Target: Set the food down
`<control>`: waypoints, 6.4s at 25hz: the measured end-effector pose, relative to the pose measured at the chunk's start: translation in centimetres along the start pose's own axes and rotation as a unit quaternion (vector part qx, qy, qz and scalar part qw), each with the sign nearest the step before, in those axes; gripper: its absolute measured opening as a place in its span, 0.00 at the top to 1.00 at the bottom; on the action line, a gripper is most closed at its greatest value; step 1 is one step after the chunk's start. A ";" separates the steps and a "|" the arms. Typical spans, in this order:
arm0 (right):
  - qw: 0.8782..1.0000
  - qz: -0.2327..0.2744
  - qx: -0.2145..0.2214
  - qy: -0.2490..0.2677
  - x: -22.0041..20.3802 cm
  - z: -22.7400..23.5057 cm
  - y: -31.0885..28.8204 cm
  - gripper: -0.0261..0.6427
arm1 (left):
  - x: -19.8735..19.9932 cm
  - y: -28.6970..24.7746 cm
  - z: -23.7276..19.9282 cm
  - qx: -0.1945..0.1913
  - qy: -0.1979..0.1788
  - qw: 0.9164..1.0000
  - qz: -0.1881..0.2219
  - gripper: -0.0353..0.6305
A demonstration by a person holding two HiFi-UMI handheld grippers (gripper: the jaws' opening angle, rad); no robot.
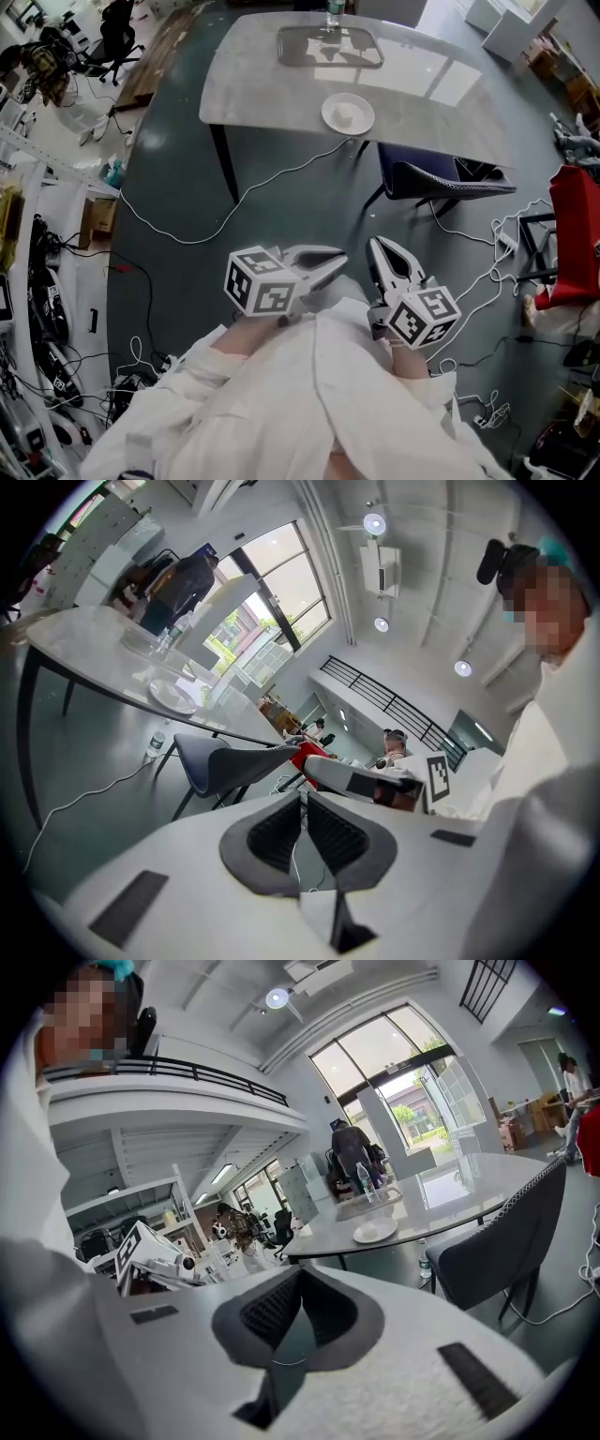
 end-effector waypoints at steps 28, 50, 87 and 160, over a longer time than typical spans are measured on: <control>0.999 -0.017 0.038 0.015 5.6 7.7 -11.6 0.96 | 9.7 -5.3 -8.2 0.042 -0.003 0.999 -0.015 0.90; 0.994 -0.063 0.087 0.035 13.8 21.6 -23.0 0.95 | 24.6 -13.9 -15.2 0.102 -0.019 0.994 0.036 0.90; 0.984 -0.144 0.101 -0.007 12.9 23.2 -29.5 0.95 | 28.7 -11.6 -21.2 0.147 0.035 0.987 0.045 0.90; 0.959 -0.250 -0.021 -0.131 3.0 26.4 -30.2 0.77 | 21.6 -13.0 -29.2 0.249 0.182 0.951 -0.037 0.78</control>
Point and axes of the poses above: the fingertips, and each gripper's own axes: y backward along the fingers, z to its right, x out of its top, the point moved 9 cm from there along y, backward along the fingers, and after that the axes turned 8 degrees about y, right-handed, at the moved point
